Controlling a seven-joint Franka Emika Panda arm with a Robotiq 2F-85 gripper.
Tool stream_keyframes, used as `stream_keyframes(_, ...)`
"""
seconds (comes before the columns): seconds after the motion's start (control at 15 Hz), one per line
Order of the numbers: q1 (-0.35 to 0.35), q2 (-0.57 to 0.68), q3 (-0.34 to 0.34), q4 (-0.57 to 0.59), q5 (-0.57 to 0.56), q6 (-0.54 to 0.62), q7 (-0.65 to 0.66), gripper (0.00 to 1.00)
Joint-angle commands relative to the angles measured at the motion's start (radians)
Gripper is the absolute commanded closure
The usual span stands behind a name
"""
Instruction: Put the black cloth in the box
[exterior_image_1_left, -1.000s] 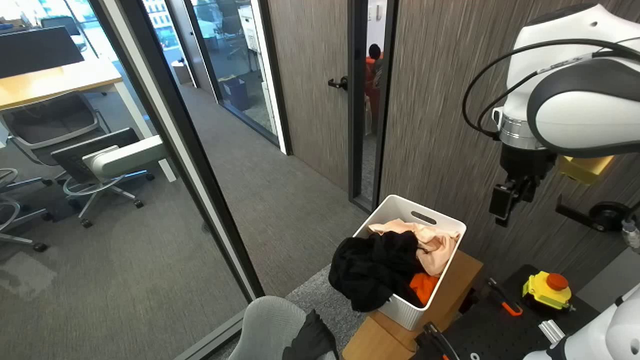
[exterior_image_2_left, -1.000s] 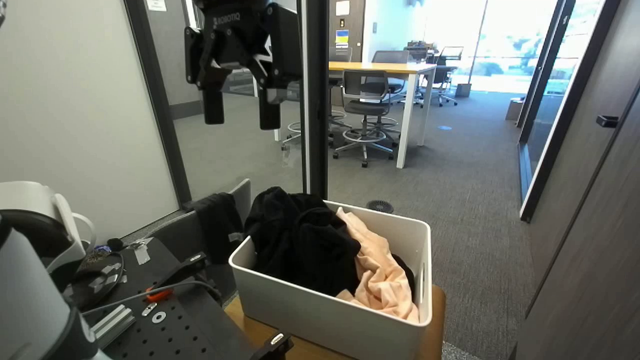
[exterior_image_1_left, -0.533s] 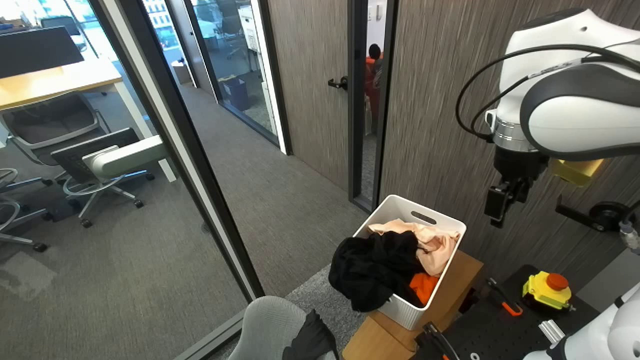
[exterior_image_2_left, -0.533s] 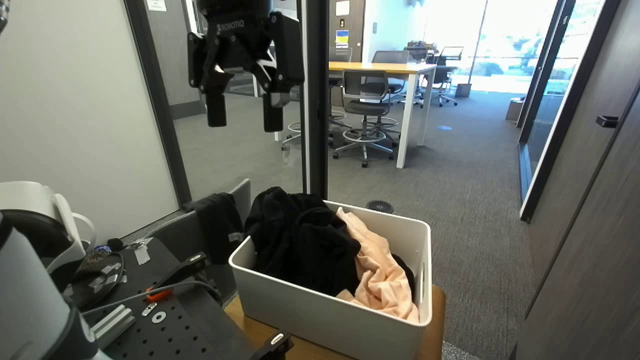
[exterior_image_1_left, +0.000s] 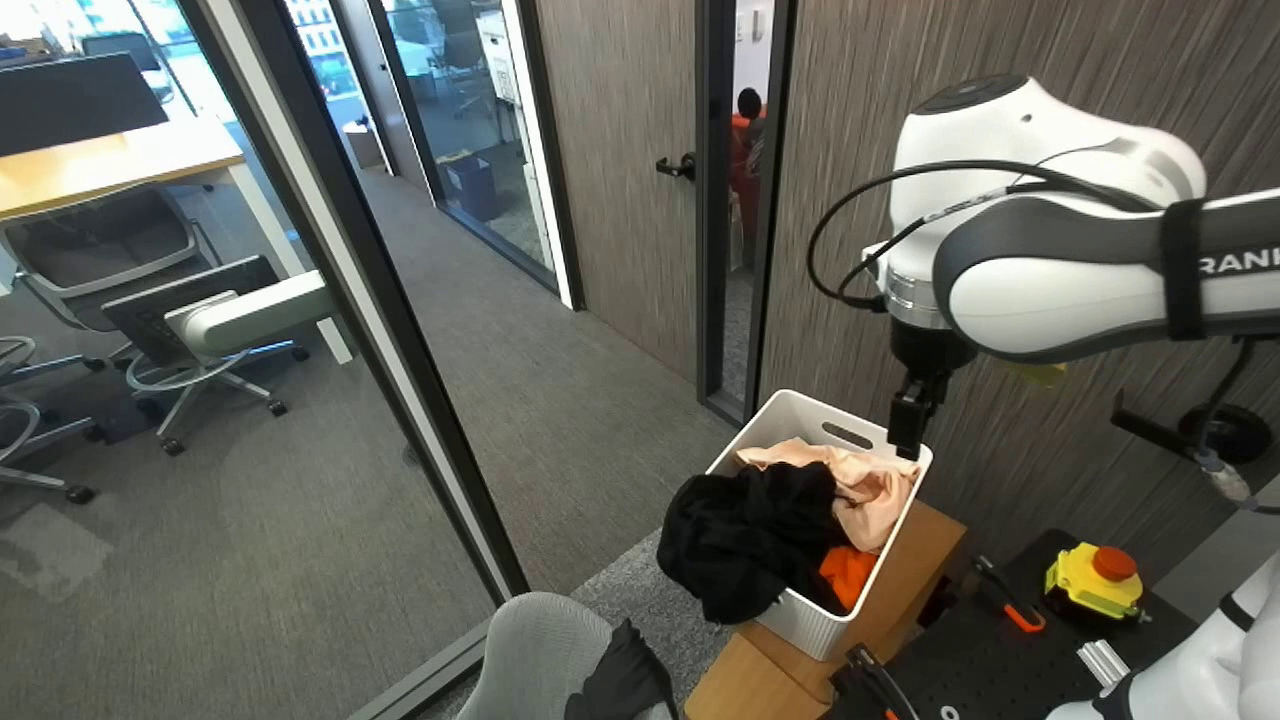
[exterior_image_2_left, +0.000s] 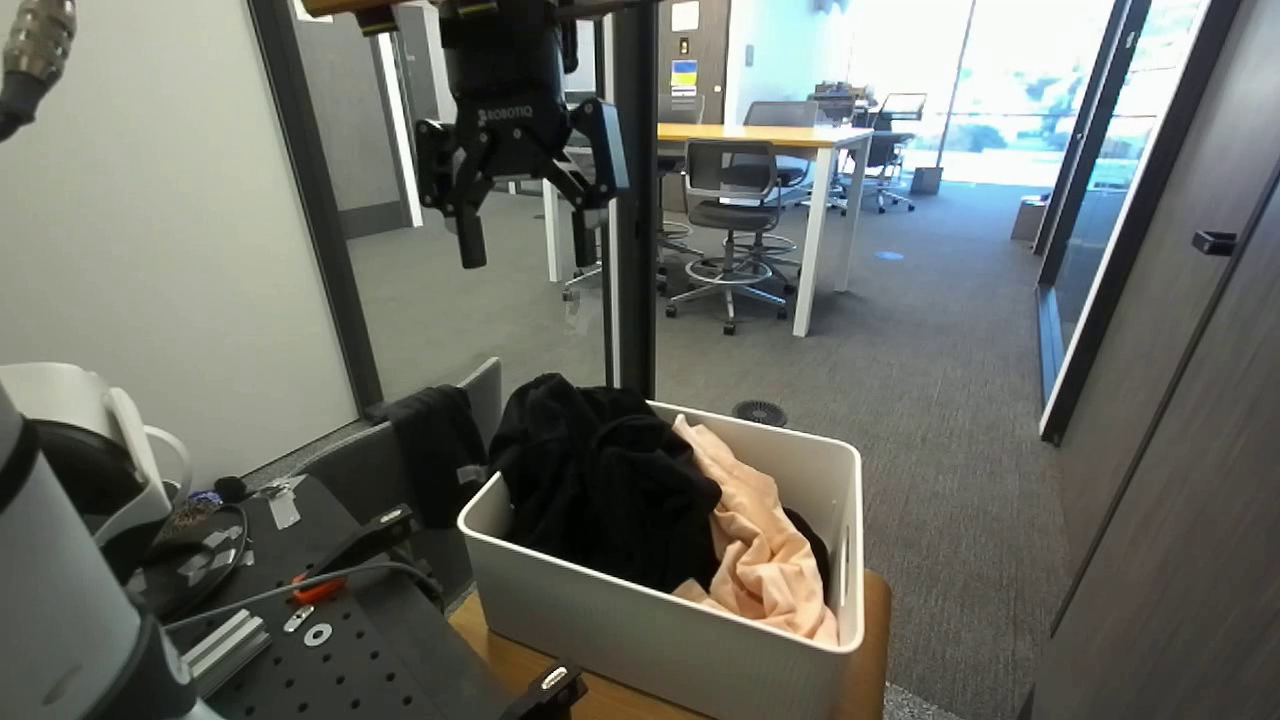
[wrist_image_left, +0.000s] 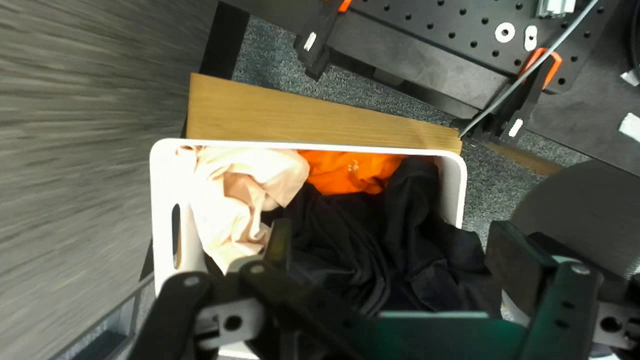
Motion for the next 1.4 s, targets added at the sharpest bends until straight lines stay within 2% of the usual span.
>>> stream_keyframes(0.0,0.067,0.182,0.025,0.086,-0.003,0.093,-0.090,0.00)
stream_keyframes(0.4,0.158,0.397,0.061,0.149,0.020,0.245,-0.278,0.00)
stream_keyframes(0.73,0.218,0.542,0.109,0.197,0.096,0.363,-0.468,0.00)
stream_keyframes(1.0,0.243,0.662,0.183,0.257,0.187,0.406,-0.618,0.00)
stream_keyframes(1.33,0.245,0.805,0.298,0.335,0.210,0.446,-0.713,0.00)
